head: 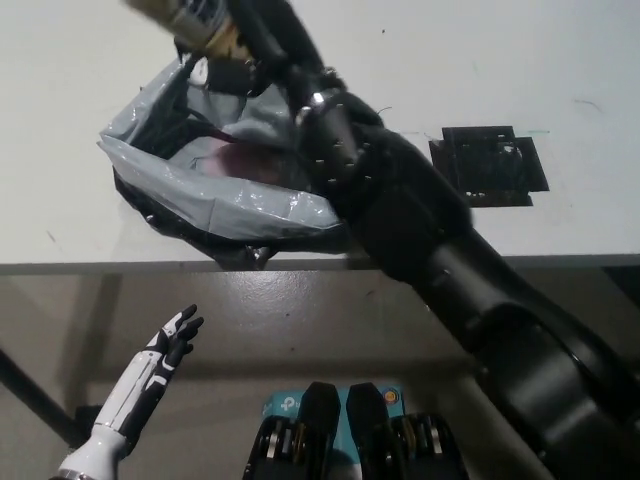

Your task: Use the right hand to pick up a bottle of protein shake and place it into a plastic bag on the left side

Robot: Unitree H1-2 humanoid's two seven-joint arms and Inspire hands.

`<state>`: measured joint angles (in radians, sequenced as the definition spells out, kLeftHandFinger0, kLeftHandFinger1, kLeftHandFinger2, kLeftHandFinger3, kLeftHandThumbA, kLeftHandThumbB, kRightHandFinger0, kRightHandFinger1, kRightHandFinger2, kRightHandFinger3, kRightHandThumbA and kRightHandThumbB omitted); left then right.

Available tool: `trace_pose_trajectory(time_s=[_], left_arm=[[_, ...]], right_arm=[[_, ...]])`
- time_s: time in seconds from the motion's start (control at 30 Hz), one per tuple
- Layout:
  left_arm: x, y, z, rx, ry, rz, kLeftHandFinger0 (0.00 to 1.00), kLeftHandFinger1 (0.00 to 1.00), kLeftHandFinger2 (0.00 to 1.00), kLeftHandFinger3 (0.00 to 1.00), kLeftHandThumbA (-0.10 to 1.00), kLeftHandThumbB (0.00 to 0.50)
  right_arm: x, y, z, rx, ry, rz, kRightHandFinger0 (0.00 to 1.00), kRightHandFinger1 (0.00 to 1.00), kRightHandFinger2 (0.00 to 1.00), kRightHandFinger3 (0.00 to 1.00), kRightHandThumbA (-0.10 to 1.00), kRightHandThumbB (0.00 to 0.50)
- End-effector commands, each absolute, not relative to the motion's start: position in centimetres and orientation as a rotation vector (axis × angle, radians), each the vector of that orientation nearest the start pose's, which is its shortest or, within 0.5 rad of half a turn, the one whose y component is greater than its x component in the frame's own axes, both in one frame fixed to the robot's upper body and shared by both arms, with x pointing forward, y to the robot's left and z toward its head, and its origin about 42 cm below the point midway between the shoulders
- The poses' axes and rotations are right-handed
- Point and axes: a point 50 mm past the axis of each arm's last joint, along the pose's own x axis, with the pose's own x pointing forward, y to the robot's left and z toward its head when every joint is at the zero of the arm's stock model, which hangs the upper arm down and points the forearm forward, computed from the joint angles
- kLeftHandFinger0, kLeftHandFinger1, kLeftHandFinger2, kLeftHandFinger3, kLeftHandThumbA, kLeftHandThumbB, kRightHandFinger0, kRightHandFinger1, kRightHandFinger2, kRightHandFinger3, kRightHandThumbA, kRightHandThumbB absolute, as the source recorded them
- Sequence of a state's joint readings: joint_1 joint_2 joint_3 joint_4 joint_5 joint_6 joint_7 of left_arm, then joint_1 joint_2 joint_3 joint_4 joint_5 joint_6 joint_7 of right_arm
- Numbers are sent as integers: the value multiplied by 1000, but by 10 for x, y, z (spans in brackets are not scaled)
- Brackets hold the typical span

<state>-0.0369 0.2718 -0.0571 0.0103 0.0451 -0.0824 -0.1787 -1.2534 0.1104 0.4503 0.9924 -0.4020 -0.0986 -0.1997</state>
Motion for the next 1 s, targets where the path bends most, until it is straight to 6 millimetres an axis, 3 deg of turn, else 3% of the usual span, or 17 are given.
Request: trace_pose_trajectory(time_s=[0.0, 0.2, 0.27, 0.37, 0.4, 0.43, 0.47, 0.53, 0.63, 0.83, 0.9, 0.97], left_arm=[[299, 273, 129, 379, -150, -279, 1000, 1000, 1000, 1000, 1000, 355], [300, 271, 135, 384, -164, -285, 1000, 1000, 1000, 1000, 1000, 344], [301, 271, 137, 384, -168, -293, 1000, 1000, 1000, 1000, 1000, 342], [302, 271, 141, 384, -167, -298, 1000, 1000, 1000, 1000, 1000, 348], [304, 269, 142, 374, -168, -299, 1000, 1000, 1000, 1000, 1000, 368], [305, 269, 143, 369, -170, -300, 1000, 1000, 1000, 1000, 1000, 370], [306, 267, 143, 366, -174, -301, 1000, 1000, 1000, 1000, 1000, 371], [307, 266, 143, 353, -177, -310, 1000, 1000, 1000, 1000, 1000, 358], [310, 266, 144, 360, -180, -307, 1000, 1000, 1000, 1000, 1000, 339], [313, 264, 144, 372, -178, -308, 1000, 1000, 1000, 1000, 1000, 350], [314, 264, 145, 376, -181, -315, 1000, 1000, 1000, 1000, 1000, 349], [315, 262, 145, 375, -179, -318, 1000, 1000, 1000, 1000, 1000, 353]], right_arm=[[527, 61, 396, -892, -699, 364, 0, 367, 806, 905, -100, 153], [537, 54, 386, -1036, -662, 325, 0, 431, 893, 961, -100, 166], [541, 46, 378, -1105, -651, 308, 0, 390, 841, 799, -100, 160], [547, 35, 368, -1180, -594, 303, 5, 374, 777, 764, -98, 192], [551, 30, 365, -1208, -516, 349, 417, 808, 1000, 1000, 389, 416], [554, 26, 363, -1215, -460, 395, 576, 962, 1000, 1000, 437, 377], [556, 23, 361, -1210, -380, 465, 1000, 1000, 1000, 1000, 558, 457], [557, 19, 359, -1204, -339, 515, 1000, 1000, 1000, 1000, 594, 500], [558, 16, 360, -1158, -279, 573, 1000, 1000, 1000, 1000, 673, 500], [556, 15, 361, -1089, -227, 641, 1000, 1000, 1000, 1000, 732, 500], [556, 14, 366, -1021, -212, 650, 1000, 1000, 1000, 1000, 713, 500], [557, 9, 382, -904, -209, 672, 1000, 1000, 1000, 1000, 792, 500]])
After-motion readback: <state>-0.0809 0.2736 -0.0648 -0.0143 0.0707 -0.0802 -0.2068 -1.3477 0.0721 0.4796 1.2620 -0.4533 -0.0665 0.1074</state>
